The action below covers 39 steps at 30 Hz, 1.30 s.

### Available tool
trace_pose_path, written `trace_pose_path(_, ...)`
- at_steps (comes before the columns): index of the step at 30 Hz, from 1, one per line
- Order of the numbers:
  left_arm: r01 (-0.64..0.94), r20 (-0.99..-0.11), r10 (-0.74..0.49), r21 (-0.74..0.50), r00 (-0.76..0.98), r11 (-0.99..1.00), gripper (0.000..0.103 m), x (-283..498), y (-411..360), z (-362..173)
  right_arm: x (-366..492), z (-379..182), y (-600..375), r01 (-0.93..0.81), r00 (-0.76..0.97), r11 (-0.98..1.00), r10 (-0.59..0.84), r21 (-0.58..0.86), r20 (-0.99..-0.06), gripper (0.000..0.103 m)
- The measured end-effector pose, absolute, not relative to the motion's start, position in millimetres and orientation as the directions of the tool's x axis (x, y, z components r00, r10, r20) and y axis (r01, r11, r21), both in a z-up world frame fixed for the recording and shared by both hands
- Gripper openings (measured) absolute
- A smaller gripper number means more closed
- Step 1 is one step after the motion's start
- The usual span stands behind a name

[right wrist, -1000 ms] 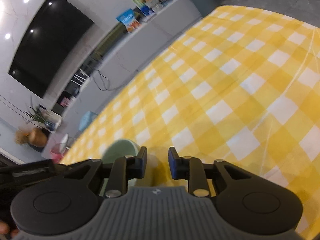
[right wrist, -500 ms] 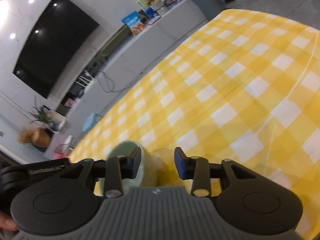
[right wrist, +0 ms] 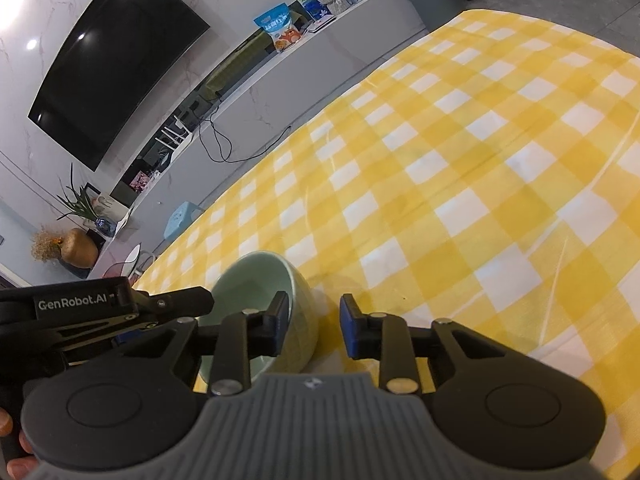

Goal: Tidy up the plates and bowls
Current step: 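Lift the green bowl with both grippers and carry it toward the nested bowls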

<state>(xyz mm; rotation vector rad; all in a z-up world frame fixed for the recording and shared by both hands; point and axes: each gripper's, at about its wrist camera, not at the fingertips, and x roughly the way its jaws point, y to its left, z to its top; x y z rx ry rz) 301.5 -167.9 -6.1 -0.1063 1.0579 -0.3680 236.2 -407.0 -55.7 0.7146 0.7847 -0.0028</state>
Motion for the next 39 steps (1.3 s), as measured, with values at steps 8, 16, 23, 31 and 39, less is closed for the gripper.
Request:
trace_pose_path(8,0.250,-0.834,-0.346,-0.259,0.429,0.933,0.040,300,-171,-10,237,-56,-408,0.245,0.724,0.761,0.268,0.601,-0.635,0.014)
trace_pose_path(16,0.230,-0.866,-0.305,-0.228,0.396,0.946,0.024,304,-175,-25,238,-57,-406,0.246,0.718,0.768,0.265,0.591,-0.643,0.013)
trace_pose_path(23,0.295,-0.857,-0.288,-0.169,0.427,0.941,0.009,294,-180,-23,243,-66,-402,0.260,0.661,0.790,0.273,0.555,-0.699,0.008)
trace_pose_path(31,0.310,-0.854,-0.276,-0.143,0.441,0.940,0.008,281,-183,-14,232,-57,-402,0.258,0.665,0.802,0.258,0.539,-0.701,0.007)
trace_pose_path(39,0.321,-0.813,-0.304,-0.153,0.497,0.935,0.008,254,-172,26,206,-22,-395,0.215,0.725,0.797,0.257,0.564,-0.639,0.007)
